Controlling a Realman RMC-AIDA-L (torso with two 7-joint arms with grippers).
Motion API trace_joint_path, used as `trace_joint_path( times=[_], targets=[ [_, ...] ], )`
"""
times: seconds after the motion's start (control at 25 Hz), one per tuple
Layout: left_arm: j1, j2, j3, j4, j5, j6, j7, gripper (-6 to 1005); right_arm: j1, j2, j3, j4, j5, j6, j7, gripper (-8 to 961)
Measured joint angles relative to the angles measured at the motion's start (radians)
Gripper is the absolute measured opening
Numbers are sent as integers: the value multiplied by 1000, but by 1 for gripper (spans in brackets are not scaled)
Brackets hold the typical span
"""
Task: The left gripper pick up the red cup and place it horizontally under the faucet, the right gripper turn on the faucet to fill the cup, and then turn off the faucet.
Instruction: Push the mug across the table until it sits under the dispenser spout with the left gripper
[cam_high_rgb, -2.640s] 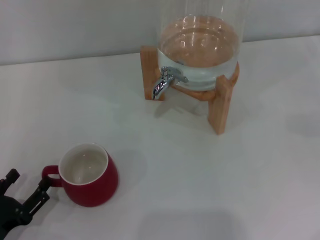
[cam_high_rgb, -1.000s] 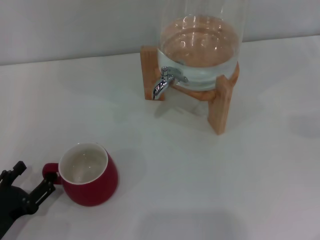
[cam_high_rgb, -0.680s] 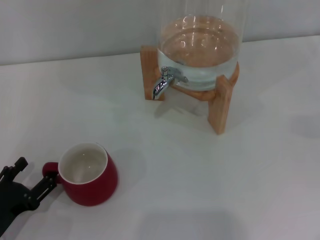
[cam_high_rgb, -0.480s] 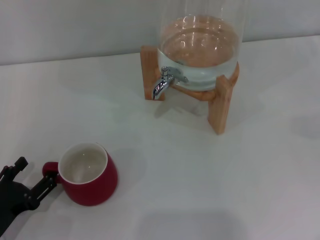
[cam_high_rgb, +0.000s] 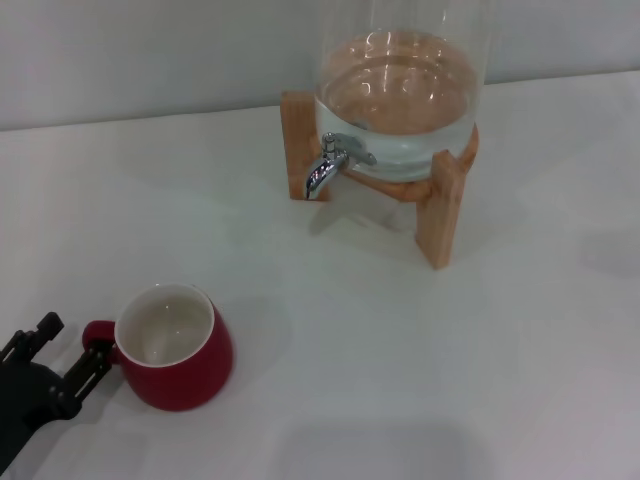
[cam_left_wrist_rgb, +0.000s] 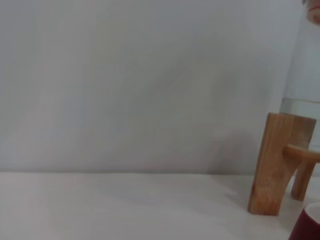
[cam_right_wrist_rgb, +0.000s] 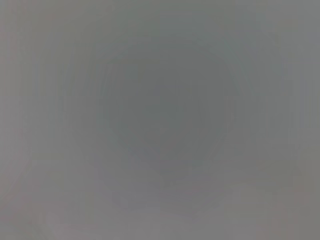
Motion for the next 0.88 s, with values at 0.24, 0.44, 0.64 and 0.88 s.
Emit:
trace_joint_path(
  times=[0.24,0.44,0.64,0.88],
  targets=[
    [0,1,3,2,13,-17,0,581,0,0,0,0,0,-1,-1,721],
    [0,2,3,2,17,-20,0,432,1,-2,0,0,1,-3,-1,722],
    [0,2,3,2,17,-18,0,333,2,-2,0,0,1,-2,-1,722],
    [0,2,3,2,17,-20,0,230,2,-1,0,0,2,-2,-1,722]
  ],
)
